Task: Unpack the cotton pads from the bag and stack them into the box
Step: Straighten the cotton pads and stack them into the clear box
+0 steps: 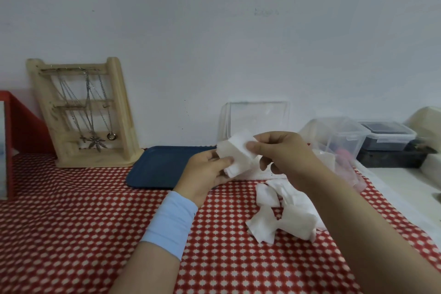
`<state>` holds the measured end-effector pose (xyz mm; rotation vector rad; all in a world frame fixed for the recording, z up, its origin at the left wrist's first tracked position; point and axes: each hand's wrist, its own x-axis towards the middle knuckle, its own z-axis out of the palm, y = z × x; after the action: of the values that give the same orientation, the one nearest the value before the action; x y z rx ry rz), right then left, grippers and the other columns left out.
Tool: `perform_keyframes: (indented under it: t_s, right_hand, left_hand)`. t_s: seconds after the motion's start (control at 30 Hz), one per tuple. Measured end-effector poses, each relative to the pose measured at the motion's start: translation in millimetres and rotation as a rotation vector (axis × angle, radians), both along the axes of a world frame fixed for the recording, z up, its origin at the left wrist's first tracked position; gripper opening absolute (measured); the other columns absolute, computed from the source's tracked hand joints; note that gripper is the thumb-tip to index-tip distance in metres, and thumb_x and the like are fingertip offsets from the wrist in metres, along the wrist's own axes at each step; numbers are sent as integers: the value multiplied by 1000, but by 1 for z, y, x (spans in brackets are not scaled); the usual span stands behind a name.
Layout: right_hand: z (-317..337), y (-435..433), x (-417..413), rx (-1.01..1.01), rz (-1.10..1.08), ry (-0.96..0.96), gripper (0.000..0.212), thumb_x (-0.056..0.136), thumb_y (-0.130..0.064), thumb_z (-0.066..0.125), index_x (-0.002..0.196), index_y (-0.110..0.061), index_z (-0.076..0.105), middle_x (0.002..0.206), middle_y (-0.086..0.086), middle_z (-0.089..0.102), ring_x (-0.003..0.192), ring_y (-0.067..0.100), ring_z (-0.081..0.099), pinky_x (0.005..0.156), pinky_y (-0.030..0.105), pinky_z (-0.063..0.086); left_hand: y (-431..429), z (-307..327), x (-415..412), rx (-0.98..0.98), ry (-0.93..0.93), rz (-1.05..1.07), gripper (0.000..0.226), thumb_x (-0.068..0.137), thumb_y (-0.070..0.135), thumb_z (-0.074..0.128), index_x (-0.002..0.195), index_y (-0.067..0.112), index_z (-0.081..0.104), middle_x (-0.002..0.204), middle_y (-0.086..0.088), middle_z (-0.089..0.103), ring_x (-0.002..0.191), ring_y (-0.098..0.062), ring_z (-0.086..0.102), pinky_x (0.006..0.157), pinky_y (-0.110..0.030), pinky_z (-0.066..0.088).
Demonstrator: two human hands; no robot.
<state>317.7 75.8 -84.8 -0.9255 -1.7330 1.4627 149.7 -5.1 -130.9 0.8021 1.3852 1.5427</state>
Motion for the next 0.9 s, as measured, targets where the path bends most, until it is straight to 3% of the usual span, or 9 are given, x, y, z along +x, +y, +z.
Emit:
perform_keyframes:
  t_s: [0.1,0.23,0.33,0.47,0.57,0.7,0.8,0.9]
  right_hand:
    - [-7,-8,-10,82,-56,-45,9,81,-15,83,79,-9,77,72,0,74,46,6,54,46,15,41]
    - [-14,-7,-15,125,-140,-56,16,78,-19,85,70,-15,72,76,0,75,67,7,67,64,21,52]
    - [-16,-7,-17,170,-160,-110,19,81,-23,83,71,-15,69,74,-1,72,68,8,64,65,22,49]
    - [-17,-11,-19,244,-172,-188,18,85,-27,77,75,-17,66,79,-5,71,72,7,63,65,19,45]
    - [-18,-9,-20,212,-131,-194,13,87,-25,75,82,-15,67,81,-4,71,73,8,64,63,18,48]
    - [-17,0,-14,95,-67,-168,12,87,-17,75,92,-16,65,87,1,70,67,13,63,57,17,50]
    - [-17,13,-3,387,-115,-413,7,89,-21,70,93,-25,67,94,-9,69,82,8,66,74,22,52]
    - [-18,17,8,633,69,-837,17,91,-17,68,93,-32,75,98,-16,69,96,7,66,85,24,53]
  left_hand:
    - [-1,4,5,34,-90,-59,24,100,12,60,122,4,67,113,-14,76,106,-27,74,96,-44,58]
    - [0,7,6,48,-192,-44,30,105,20,52,128,3,63,115,-17,75,107,-28,74,89,-40,61]
    - [0,11,8,24,-234,-45,38,105,26,53,132,2,59,115,-18,75,106,-29,74,87,-40,61]
    - [-2,18,11,22,-217,-111,61,84,48,68,126,5,64,115,-15,76,105,-27,75,88,-40,61]
    - [-2,18,12,-9,-36,-71,41,89,21,74,125,4,66,111,-12,77,101,-25,76,90,-39,61]
    - [-1,12,4,-16,9,-78,23,95,-1,62,117,5,68,110,-13,77,100,-26,76,82,-34,62]
    - [-1,6,-4,-74,65,-61,26,96,-2,61,120,1,67,113,-15,75,103,-29,74,86,-37,61]
    - [-1,2,-10,-119,121,-14,27,96,-3,60,121,3,67,117,-14,73,108,-28,72,90,-40,60]
